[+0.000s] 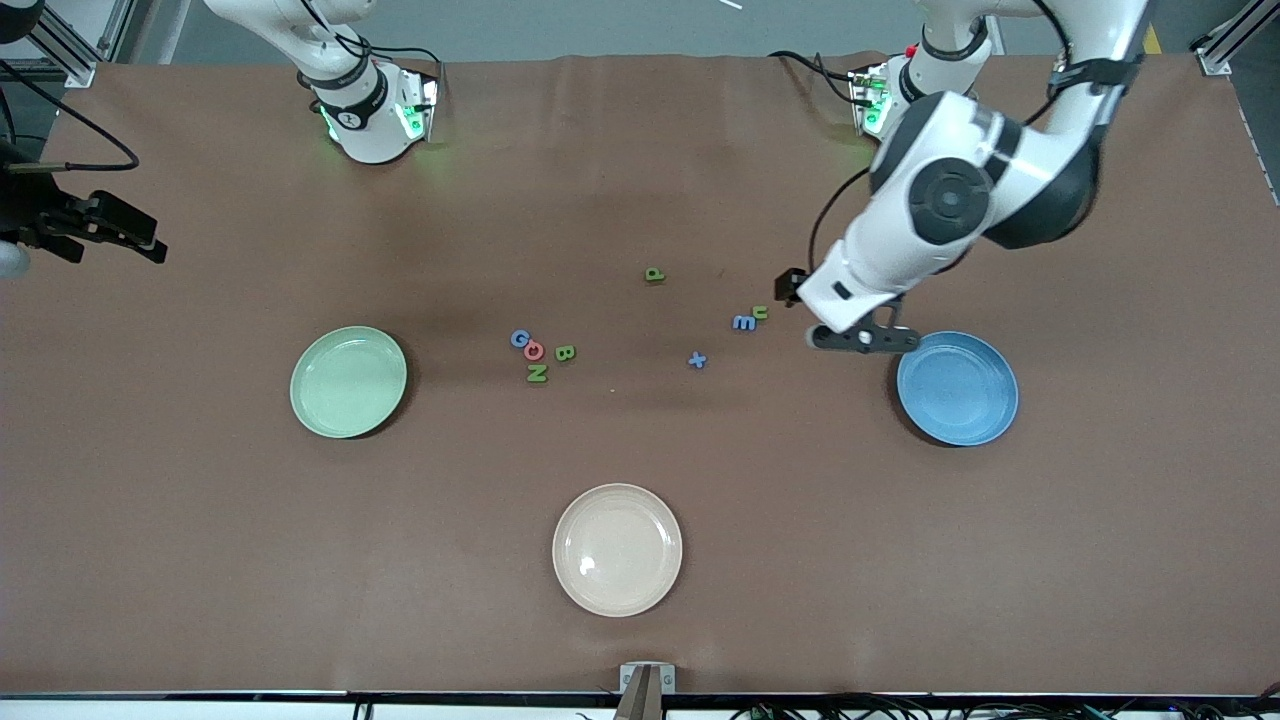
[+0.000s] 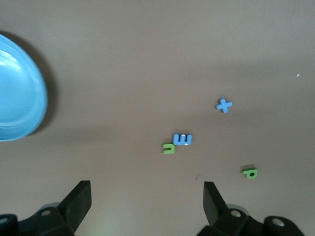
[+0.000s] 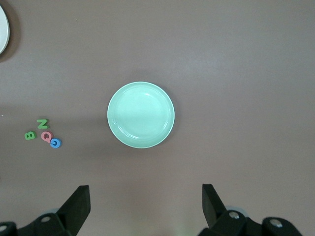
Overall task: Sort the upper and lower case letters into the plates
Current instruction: 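Lower the left gripper and grasp the green u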
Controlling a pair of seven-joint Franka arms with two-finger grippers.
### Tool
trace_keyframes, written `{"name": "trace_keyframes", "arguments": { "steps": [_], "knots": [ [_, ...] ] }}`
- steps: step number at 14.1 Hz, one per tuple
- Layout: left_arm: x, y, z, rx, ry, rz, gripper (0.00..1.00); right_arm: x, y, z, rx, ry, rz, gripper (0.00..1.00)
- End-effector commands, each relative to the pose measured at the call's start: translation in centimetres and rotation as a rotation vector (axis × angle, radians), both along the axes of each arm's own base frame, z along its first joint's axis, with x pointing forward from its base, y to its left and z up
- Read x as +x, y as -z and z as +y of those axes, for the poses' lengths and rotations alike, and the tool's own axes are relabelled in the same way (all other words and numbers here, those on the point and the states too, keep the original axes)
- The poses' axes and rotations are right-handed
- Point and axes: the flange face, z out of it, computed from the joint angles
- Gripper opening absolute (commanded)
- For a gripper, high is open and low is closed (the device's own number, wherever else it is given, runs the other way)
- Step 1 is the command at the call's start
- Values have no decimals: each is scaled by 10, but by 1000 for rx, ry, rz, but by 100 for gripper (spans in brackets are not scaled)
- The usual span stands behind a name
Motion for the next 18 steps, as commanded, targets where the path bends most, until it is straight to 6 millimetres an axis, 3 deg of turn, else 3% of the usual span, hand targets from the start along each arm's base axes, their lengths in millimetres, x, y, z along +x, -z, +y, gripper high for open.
{"name": "trace_keyframes", "arguments": {
  "steps": [1,7,13,16,18],
  "knots": [
    [-32,18,-7,33,-23,-25,100,-5,-2,1,-14,-14,-9,100],
    [-70,91,-25,-10,-41,-76,100,-5,-1,0,-14,-12,-7,100],
    [-78,136,-27,72,25,-70,97,-5,0,0,-23,-14,-5,100],
    [-93,160,-52,55,4,-68,97,-6,0,-1,-27,-14,-5,100],
    [-93,175,-52,48,-1,-65,98,-6,0,0,-27,-16,-3,100]
  ]
}}
